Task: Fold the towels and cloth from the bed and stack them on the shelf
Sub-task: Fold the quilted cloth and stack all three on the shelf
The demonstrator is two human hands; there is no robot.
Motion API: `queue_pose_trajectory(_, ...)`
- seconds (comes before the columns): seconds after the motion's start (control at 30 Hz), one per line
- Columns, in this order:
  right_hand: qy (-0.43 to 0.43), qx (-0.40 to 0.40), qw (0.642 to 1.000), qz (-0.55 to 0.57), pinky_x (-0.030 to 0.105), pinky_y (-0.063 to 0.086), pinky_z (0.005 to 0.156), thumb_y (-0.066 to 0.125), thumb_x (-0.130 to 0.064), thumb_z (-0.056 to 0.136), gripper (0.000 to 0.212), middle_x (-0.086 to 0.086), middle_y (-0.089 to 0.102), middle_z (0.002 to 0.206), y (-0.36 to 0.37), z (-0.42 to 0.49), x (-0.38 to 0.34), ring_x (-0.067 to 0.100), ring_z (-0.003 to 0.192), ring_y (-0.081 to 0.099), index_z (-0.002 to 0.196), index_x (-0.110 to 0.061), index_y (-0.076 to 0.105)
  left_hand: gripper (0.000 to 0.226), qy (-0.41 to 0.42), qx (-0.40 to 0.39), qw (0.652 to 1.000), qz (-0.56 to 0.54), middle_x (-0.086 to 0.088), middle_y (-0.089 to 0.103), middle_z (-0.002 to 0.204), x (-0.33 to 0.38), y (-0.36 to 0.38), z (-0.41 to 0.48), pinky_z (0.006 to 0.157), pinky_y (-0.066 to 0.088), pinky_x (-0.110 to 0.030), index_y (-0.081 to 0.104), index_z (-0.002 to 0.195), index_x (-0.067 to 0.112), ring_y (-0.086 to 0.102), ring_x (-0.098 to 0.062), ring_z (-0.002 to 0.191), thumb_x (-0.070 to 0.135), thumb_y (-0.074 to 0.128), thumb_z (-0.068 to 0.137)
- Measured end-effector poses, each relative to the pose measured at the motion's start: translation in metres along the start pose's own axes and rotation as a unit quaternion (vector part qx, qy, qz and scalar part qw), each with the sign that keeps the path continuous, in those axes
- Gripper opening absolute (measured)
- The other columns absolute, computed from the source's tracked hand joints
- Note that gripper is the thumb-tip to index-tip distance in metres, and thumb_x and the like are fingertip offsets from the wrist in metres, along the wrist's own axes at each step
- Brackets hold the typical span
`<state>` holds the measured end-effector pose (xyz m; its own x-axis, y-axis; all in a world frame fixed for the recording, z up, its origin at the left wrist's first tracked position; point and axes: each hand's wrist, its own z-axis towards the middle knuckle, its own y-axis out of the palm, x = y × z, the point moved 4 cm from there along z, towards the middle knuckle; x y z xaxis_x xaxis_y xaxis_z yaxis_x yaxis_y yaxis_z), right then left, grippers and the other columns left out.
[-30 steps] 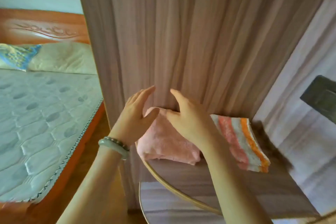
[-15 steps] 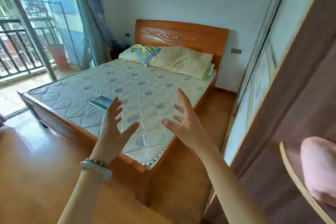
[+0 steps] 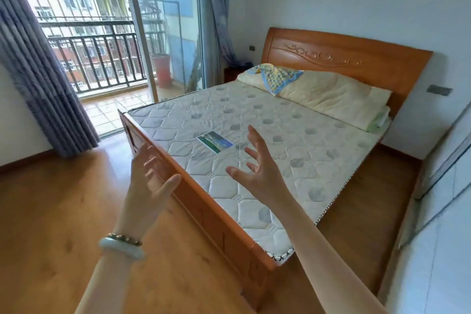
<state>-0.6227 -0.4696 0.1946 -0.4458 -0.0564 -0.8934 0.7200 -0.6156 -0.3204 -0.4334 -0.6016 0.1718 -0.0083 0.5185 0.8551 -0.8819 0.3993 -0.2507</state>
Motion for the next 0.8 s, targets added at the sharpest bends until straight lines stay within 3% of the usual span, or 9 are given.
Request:
queue_pose_trajectory(0.13, -0.019, -0.039, 0.999, -0.002, 0.023, 0.033, 0.102, 0.078, -0.022, 0.076, 0.093, -0.028, 0.029, 0.137, 0.051, 0.069, 0.017, -0.01, 0.119, 0.036, 0.141, -0.049, 0.017, 0.082, -0.004, 0.013, 1.0, 0.028, 0.011, 0.031, 0.149, -0.044, -0.026, 0.049, 0.108, 0.034, -0.031, 0.019, 0.133, 0.056, 0.039, -0.01, 0.133, 0.056, 0.065, 0.065)
queue_pose_trajectory(0.27, -0.031, -0.067, 0.997, 0.006, 0.024, 0.037, 0.103, 0.078, -0.026, 0.076, 0.092, -0.01, 0.028, 0.152, 0.103, 0.15, 0.039, -0.001, 0.123, 0.037, 0.145, -0.043, 0.02, 0.084, -0.015, 0.028, 0.998, 0.05, 0.012, 0.03, 0.15, -0.098, -0.041, 0.116, 0.106, 0.034, -0.028, 0.016, 0.135, 0.056, 0.038, -0.01, 0.133, 0.059, 0.065, 0.066)
queue_pose_trajectory(0.4, -0.043, -0.092, 0.995, 0.012, 0.026, 0.038, 0.104, 0.078, -0.023, 0.076, 0.09, -0.007, 0.027, 0.153, 0.15, 0.235, 0.052, 0.003, 0.127, 0.038, 0.141, -0.046, 0.02, 0.094, -0.039, 0.049, 0.997, 0.041, 0.015, 0.03, 0.149, -0.144, -0.063, 0.19, 0.1, 0.035, -0.019, 0.019, 0.136, 0.052, 0.039, -0.008, 0.131, 0.08, 0.062, 0.057)
queue_pose_trajectory(0.47, -0.052, -0.108, 0.993, 0.022, 0.026, 0.037, 0.105, 0.078, -0.022, 0.076, 0.09, -0.007, 0.027, 0.154, 0.177, 0.279, 0.055, 0.006, 0.13, 0.038, 0.138, -0.05, 0.019, 0.1, -0.05, 0.076, 0.995, 0.038, 0.011, 0.031, 0.15, -0.164, -0.078, 0.226, 0.101, 0.036, -0.022, 0.021, 0.138, 0.047, 0.04, -0.006, 0.13, 0.085, 0.059, 0.054)
queue_pose_trajectory(0.57, -0.053, -0.132, 0.989, 0.034, 0.025, 0.036, 0.103, 0.079, -0.023, 0.075, 0.09, -0.008, 0.028, 0.154, 0.226, 0.339, 0.06, 0.007, 0.131, 0.038, 0.143, -0.042, 0.023, 0.109, -0.067, 0.116, 0.99, 0.049, 0.014, 0.03, 0.148, -0.193, -0.107, 0.269, 0.095, 0.034, -0.013, 0.022, 0.143, 0.036, 0.039, -0.002, 0.126, 0.086, 0.057, 0.052)
queue_pose_trajectory(0.73, -0.057, -0.193, 0.978, 0.06, 0.013, 0.036, 0.097, 0.079, -0.021, 0.075, 0.092, -0.009, 0.03, 0.153, 0.333, 0.425, 0.071, 0.005, 0.131, 0.039, 0.146, -0.036, 0.023, 0.092, -0.082, 0.143, 0.983, 0.076, 0.028, 0.028, 0.142, -0.263, -0.173, 0.328, 0.094, 0.032, -0.009, 0.02, 0.134, 0.052, 0.038, 0.013, 0.122, 0.087, 0.055, 0.056)
queue_pose_trajectory(0.8, -0.056, -0.205, 0.975, 0.072, 0.004, 0.035, 0.094, 0.079, -0.018, 0.075, 0.092, -0.01, 0.031, 0.152, 0.377, 0.456, 0.074, 0.005, 0.133, 0.037, 0.146, -0.036, 0.023, 0.096, -0.096, 0.156, 0.979, 0.085, 0.028, 0.028, 0.141, -0.295, -0.202, 0.353, 0.093, 0.033, -0.011, 0.021, 0.135, 0.049, 0.038, 0.013, 0.12, 0.088, 0.054, 0.054)
